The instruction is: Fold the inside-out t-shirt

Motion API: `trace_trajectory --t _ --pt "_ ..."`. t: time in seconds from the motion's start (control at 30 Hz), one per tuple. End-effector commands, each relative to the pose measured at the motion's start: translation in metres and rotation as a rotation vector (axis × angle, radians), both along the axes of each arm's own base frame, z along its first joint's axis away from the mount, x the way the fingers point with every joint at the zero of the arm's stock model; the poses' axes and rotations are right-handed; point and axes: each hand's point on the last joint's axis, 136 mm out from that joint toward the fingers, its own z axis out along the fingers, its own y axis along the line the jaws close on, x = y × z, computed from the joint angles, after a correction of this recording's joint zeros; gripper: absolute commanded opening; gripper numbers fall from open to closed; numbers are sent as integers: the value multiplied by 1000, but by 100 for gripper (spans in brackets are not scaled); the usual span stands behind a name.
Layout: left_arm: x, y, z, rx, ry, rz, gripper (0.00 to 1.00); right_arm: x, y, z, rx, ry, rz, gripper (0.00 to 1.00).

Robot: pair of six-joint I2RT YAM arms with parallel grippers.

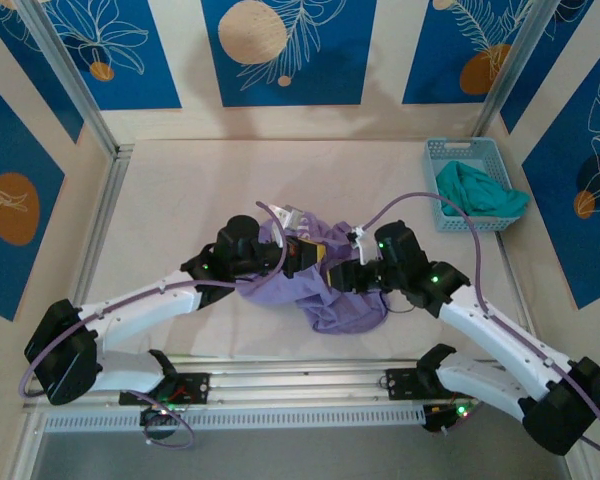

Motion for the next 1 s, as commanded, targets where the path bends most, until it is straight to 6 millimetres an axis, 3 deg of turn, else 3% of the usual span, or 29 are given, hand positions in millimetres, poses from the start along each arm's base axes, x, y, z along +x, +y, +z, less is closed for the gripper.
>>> trace_trajectory --t 0.0,0.2,0.43,0.77,0.9,0.97 --pt "-6 3 12 -24 -30 -17 0 7 9 6 13 -40 21 36" --pt "-7 7 13 -22 -43 -7 0 12 7 -4 -34 -42 12 21" --pt "-3 12 11 -3 -54 28 0 4 -2 6 -47 -75 21 0" --pt "-1 17 12 -2 -64 50 0 -10 -6 27 21 -132 66 0" --pt "-4 15 15 -14 -63 28 0 -2 4 24 26 -136 75 29" --pt "-5 15 14 -14 -63 22 0 4 9 24 25 -143 81 36"
